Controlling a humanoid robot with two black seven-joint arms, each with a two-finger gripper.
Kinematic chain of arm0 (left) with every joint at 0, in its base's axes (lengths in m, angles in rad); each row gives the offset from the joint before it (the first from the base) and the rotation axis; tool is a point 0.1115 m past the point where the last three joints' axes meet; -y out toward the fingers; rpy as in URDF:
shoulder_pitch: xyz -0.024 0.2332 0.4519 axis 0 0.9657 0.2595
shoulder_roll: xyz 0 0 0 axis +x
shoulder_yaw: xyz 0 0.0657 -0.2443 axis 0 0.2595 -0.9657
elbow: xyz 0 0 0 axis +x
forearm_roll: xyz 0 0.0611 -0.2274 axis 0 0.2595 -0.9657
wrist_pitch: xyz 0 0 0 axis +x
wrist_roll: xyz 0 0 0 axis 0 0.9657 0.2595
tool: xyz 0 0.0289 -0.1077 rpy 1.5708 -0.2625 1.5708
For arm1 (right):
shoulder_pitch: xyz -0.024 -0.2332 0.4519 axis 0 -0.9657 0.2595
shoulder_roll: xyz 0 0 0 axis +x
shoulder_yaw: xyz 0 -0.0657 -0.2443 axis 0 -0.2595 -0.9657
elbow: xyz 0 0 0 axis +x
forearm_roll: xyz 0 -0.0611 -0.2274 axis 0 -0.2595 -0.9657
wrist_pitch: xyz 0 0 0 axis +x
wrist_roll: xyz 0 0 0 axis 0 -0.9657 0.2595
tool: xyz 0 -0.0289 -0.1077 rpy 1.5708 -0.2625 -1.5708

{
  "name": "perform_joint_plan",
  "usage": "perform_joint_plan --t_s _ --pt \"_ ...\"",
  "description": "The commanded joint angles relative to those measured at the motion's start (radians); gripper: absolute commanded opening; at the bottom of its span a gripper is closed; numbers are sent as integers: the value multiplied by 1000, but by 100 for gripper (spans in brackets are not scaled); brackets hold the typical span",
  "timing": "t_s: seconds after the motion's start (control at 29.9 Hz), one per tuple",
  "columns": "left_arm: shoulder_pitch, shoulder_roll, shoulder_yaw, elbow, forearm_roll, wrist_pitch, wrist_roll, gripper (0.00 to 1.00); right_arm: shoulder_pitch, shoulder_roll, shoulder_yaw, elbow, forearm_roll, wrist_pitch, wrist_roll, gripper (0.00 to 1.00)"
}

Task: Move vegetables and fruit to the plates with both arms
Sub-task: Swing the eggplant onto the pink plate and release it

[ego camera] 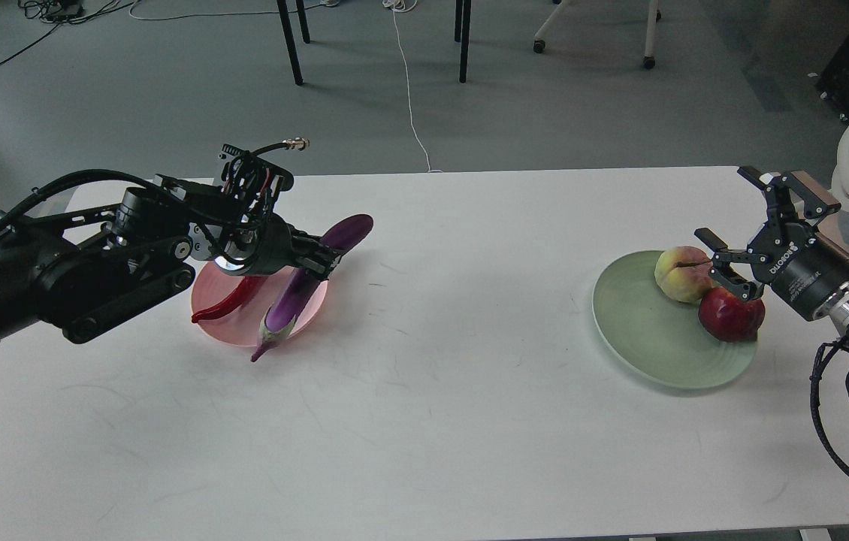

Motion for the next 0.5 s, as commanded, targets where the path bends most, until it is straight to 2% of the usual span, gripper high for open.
perform_joint_plan --t_s 0.0,0.17,0.33,0.43,0.47 --pt "18 25 -3 29 -2 0 -4 14 0 3 -3 0 0 0 0 98" --pt "34 28 -4 58 -4 0 -9 15 0 1 -3 0 0 0 0 98" --pt "37 24 -3 62 -2 11 -15 21 -1 -2 -3 0 0 0 0 98" --pt "44 27 0 72 -1 8 -27 28 -1 -2 -3 1 0 0 0 98" --pt "52 28 -1 72 -1 10 -27 34 -3 -2 -3 1 0 0 0 98"
